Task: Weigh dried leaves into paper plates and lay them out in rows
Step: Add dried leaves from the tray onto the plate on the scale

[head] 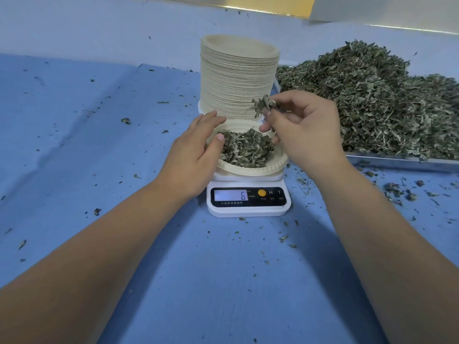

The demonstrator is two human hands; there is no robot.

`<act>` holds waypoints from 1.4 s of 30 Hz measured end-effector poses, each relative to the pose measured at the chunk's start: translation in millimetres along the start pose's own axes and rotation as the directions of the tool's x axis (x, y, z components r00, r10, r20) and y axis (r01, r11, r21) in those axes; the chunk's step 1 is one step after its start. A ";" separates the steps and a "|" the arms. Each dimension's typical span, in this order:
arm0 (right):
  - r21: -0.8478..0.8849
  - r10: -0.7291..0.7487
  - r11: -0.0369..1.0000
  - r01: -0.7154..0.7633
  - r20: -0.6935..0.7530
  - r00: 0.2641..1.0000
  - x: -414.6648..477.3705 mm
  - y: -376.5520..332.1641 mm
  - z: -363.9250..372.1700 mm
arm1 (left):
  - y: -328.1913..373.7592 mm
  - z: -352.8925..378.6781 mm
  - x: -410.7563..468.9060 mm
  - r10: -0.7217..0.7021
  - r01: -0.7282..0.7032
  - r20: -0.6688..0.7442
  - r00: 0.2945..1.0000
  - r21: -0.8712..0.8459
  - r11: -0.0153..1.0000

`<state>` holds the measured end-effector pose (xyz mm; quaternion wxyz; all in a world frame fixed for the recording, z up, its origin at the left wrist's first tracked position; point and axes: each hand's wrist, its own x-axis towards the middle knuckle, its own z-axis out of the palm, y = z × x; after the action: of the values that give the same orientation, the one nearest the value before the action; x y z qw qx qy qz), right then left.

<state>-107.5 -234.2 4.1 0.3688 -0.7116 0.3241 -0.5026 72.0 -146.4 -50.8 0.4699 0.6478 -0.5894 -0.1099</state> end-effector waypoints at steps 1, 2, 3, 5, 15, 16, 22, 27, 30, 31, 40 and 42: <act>0.026 -0.004 1.000 0.004 -0.002 1.000 0.0 -0.9 0.5 | -0.2 0.3 0.3 -0.003 0.003 0.001 1.000 0.001 1.000; 0.048 -0.009 0.999 0.009 -0.009 1.000 0.2 -1.5 0.3 | -0.4 0.4 0.3 -0.002 0.002 0.003 1.000 -0.001 1.000; 0.052 -0.013 0.999 0.014 -0.019 1.000 0.8 -1.7 -0.2 | -0.5 0.8 0.2 0.000 0.000 0.005 1.000 -0.005 1.000; -0.016 -0.031 0.999 0.031 -0.026 0.999 1.3 -0.5 -2.0 | -0.7 1.0 -0.2 0.006 -0.006 0.010 1.000 -0.011 1.000; -0.386 -0.262 0.867 0.316 0.187 0.947 -1.2 4.5 -5.8 | -1.7 1.3 0.1 0.013 -0.013 0.009 1.000 -0.025 1.000; -0.408 -0.297 0.836 0.367 0.226 0.928 -1.4 4.1 -4.8 | -1.4 0.8 0.1 0.024 -0.024 0.012 1.000 -0.026 0.999; -0.477 -0.303 0.785 0.396 0.262 0.916 -1.6 1.4 -1.1 | 7.1 0.2 -1.1 0.221 -0.221 0.042 0.974 -0.010 0.975; -0.464 -0.302 0.798 0.385 0.245 0.921 -4.8 -5.7 3.5 | 13.8 3.5 -0.5 0.129 -0.137 -0.090 0.988 -0.087 0.987; -0.467 -0.324 0.785 0.407 0.250 0.912 -6.5 -7.9 6.4 | 14.6 3.5 0.8 0.104 -0.119 -0.161 0.981 -0.086 0.989; -0.468 -0.315 0.794 0.387 0.226 0.922 -5.2 -7.4 5.2 | 13.8 3.4 0.7 0.103 -0.117 -0.174 0.979 -0.074 0.990; -0.632 -0.110 0.774 -0.030 -0.182 0.977 26.9 28.2 -58.9 | 1.1 6.0 0.8 0.105 -0.109 -0.059 0.993 -0.070 0.992; -0.741 0.072 0.659 -0.127 -0.106 0.992 26.9 41.8 -70.5 | 2.3 5.8 0.8 0.108 -0.110 -0.034 0.994 -0.058 0.992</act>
<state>-170.9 -292.3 -2.9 0.0612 -0.7638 0.5521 -0.3288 66.6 -149.5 -52.0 0.5035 0.6020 -0.6129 -0.0917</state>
